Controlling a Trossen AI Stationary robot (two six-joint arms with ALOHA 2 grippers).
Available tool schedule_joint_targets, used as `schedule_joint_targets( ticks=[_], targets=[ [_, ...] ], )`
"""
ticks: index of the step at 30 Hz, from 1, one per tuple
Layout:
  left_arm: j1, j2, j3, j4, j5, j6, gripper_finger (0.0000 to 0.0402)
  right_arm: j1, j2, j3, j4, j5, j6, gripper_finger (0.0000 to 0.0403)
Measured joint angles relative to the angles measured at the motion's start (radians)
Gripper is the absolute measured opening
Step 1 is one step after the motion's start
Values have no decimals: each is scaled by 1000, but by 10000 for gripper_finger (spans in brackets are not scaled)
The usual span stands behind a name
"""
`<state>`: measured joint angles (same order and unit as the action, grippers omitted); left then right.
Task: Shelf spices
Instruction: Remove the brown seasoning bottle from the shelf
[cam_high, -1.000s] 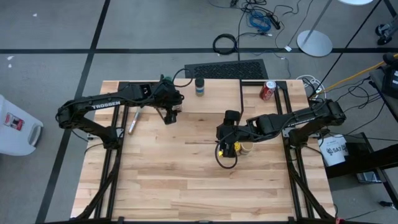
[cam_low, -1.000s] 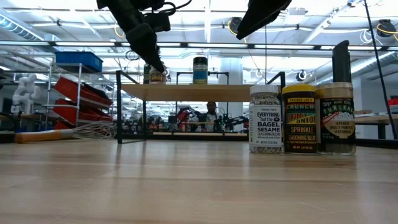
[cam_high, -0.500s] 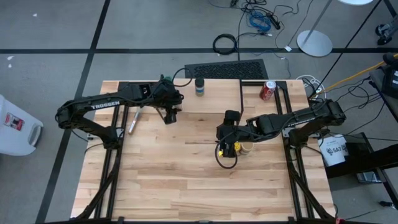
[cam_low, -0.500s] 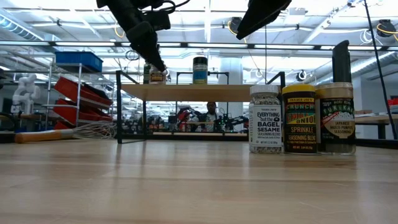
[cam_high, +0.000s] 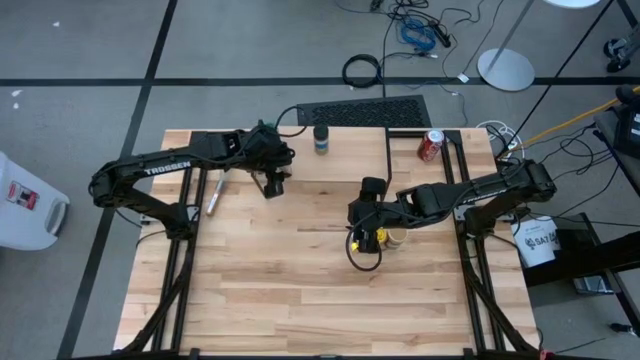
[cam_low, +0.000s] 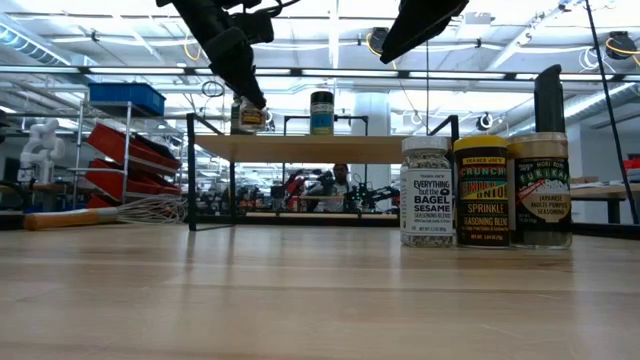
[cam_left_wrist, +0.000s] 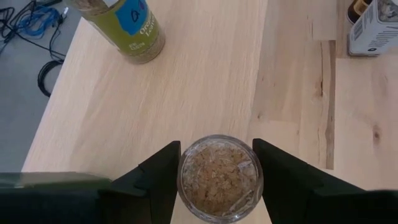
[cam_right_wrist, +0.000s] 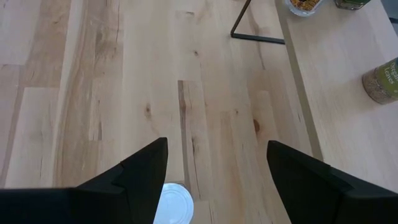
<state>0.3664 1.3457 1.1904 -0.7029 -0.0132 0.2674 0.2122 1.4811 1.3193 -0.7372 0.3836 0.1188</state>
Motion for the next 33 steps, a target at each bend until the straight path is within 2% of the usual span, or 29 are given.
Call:
schedule_joint_targets(
  ticks=[9,16,33],
  targets=[
    [-14,0,0,-6,49,-27,196,0,0,0,0,0,1,263],
    [-52,0,1,-88,76,-93,196,0,0,0,0,0,-3,263],
    [-248,-1,1,-237,90,-236,196,0,0,0,1,0,1,263]
  ],
)
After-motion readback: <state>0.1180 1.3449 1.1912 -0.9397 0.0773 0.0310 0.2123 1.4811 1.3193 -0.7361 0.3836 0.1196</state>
